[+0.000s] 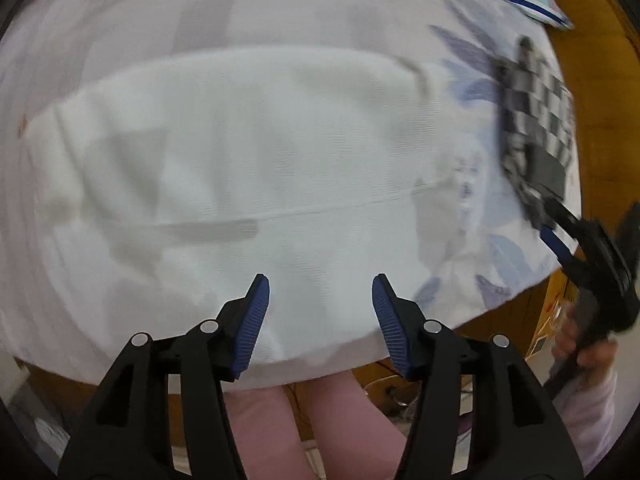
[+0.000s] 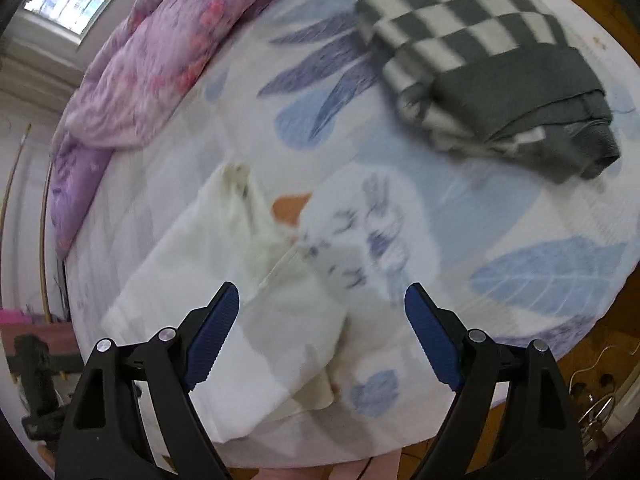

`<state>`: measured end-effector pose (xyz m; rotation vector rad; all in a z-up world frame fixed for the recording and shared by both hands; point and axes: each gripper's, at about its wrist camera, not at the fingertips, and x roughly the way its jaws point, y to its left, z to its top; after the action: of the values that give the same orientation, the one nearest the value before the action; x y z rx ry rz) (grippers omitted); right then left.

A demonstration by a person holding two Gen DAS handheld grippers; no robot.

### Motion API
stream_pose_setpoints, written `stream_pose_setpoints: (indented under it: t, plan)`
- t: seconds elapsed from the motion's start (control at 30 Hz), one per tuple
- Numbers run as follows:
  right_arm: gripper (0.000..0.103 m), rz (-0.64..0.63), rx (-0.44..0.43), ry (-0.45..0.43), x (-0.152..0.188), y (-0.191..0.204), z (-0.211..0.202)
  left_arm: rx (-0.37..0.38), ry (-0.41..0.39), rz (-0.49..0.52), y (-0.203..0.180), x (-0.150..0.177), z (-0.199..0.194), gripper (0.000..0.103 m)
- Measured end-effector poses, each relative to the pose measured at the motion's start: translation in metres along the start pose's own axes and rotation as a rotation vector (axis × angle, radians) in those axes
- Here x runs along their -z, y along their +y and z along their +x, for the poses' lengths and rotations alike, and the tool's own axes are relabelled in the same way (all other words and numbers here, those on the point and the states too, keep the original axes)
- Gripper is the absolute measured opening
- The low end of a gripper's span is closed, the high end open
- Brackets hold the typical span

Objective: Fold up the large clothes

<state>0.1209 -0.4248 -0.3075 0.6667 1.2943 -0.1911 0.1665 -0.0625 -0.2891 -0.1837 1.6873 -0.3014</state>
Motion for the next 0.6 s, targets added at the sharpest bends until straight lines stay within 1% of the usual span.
stream_pose_setpoints:
  t: [0.03,0.07,0.13,0.17,0.2,0.23,0.27,0.3,0.33,0.37,0.4,0.43,0.47,0.5,0.53,0.57,0.6]
  plan:
    - [0.082,0.014,-0.016,-0.002,-0.003,-0.004,0.0,0.009,0.005,0.019,-0.008,-0.004,-0.004,0.061]
    - [0.082,0.023,-0.043,-0.007,-0.007,-0.007,-0.002,0.025,0.015,0.038,-0.018,-0.007,-0.004,0.061]
    - [0.082,0.013,-0.081,-0.014,-0.011,-0.013,-0.003,0.039,0.012,0.04,-0.033,-0.016,0.008,0.061]
    - [0.082,0.002,-0.098,-0.005,-0.01,-0.017,-0.001,0.047,0.01,0.033,-0.044,-0.027,0.02,0.061]
    - [0.081,-0.006,-0.116,0.012,-0.01,-0.015,0.004,0.055,0.004,0.024,-0.049,-0.028,0.029,0.061]
    - [0.081,-0.014,-0.141,0.036,-0.013,-0.011,0.012,0.069,-0.003,-0.001,-0.057,-0.038,0.044,0.061]
    - [0.078,-0.02,-0.167,0.063,-0.015,-0.009,0.018,0.078,0.007,-0.016,-0.062,-0.051,0.058,0.061]
    - [0.077,-0.026,-0.182,0.081,-0.018,-0.009,0.023,0.102,0.02,-0.026,-0.067,-0.061,0.075,0.061]
    - [0.076,-0.031,-0.189,0.092,-0.018,-0.008,0.029,0.123,0.021,-0.028,-0.071,-0.067,0.089,0.061]
    - [0.076,-0.043,-0.184,0.104,-0.019,-0.007,0.039,0.113,0.034,-0.026,-0.079,-0.077,0.11,0.061]
    - [0.076,-0.059,-0.175,0.108,-0.018,-0.005,0.043,0.077,0.058,-0.022,-0.085,-0.089,0.135,0.057]
    - [0.073,-0.085,-0.147,0.112,-0.019,-0.003,0.051,0.055,0.074,-0.022,-0.087,-0.094,0.147,0.032]
    - [0.066,-0.107,-0.113,0.122,-0.019,-0.001,0.06,0.023,0.086,-0.024,-0.089,-0.102,0.163,0.016]
    - [0.06,-0.114,-0.095,0.131,-0.019,0.0,0.068,-0.003,0.085,-0.035,-0.091,-0.108,0.171,0.003]
    - [0.039,-0.107,-0.089,0.128,-0.02,-0.001,0.074,-0.008,0.082,-0.051,-0.09,-0.111,0.172,0.003]
    - [0.017,-0.073,-0.108,0.114,-0.021,-0.004,0.08,-0.006,0.074,-0.065,-0.09,-0.111,0.167,0.002]
    - [0.012,-0.05,-0.136,0.129,-0.021,-0.006,0.086,-0.013,0.061,-0.061,-0.091,-0.109,0.158,0.002]
